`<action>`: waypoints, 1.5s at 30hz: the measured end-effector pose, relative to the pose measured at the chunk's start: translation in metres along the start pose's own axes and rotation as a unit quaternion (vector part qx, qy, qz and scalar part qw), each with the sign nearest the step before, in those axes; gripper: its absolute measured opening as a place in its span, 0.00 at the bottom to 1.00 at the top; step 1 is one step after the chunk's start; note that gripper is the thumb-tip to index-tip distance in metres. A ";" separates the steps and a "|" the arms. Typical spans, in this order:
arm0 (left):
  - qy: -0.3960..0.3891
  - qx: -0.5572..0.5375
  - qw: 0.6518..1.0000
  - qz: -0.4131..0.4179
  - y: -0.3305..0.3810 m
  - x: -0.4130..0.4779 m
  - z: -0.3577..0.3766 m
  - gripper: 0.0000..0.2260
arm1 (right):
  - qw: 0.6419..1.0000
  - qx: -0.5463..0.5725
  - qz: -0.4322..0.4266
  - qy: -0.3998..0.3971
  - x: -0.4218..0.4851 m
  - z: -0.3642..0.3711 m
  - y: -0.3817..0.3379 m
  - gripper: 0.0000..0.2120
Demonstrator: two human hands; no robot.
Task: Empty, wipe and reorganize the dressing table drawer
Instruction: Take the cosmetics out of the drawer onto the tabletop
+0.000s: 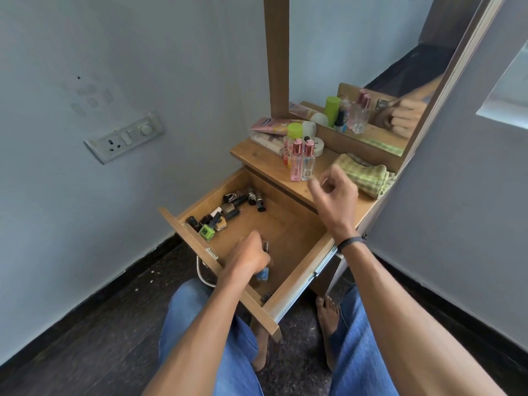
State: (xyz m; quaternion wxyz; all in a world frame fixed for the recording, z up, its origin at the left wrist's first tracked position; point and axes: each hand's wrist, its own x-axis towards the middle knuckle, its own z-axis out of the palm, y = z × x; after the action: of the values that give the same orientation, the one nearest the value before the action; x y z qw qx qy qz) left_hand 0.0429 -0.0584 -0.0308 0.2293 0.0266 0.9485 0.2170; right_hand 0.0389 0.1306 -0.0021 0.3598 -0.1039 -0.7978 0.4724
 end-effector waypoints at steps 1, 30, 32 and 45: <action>0.019 -0.019 1.000 0.008 -0.003 0.001 -0.006 0.21 | 0.998 -0.017 -0.027 -0.048 -0.015 0.000 -0.006 0.11; 0.301 -0.213 0.882 0.294 0.105 0.048 -0.018 0.13 | 0.758 -0.283 0.002 -0.588 -0.102 0.017 -0.061 0.08; 0.301 -0.216 0.883 0.289 0.106 0.051 -0.015 0.14 | 0.772 -0.270 -0.008 -0.575 -0.096 0.011 -0.062 0.10; 0.274 -0.295 0.875 0.269 0.087 0.053 -0.012 0.23 | 0.936 -0.199 0.137 -0.258 -0.007 -0.077 -0.042 0.08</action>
State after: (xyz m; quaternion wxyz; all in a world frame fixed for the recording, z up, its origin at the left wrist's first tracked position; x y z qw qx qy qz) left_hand -0.0138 0.0235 -0.0064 -0.1097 0.1515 0.8216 0.5385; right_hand 0.1027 0.1568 0.0519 0.0455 -0.1562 -0.9188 0.3597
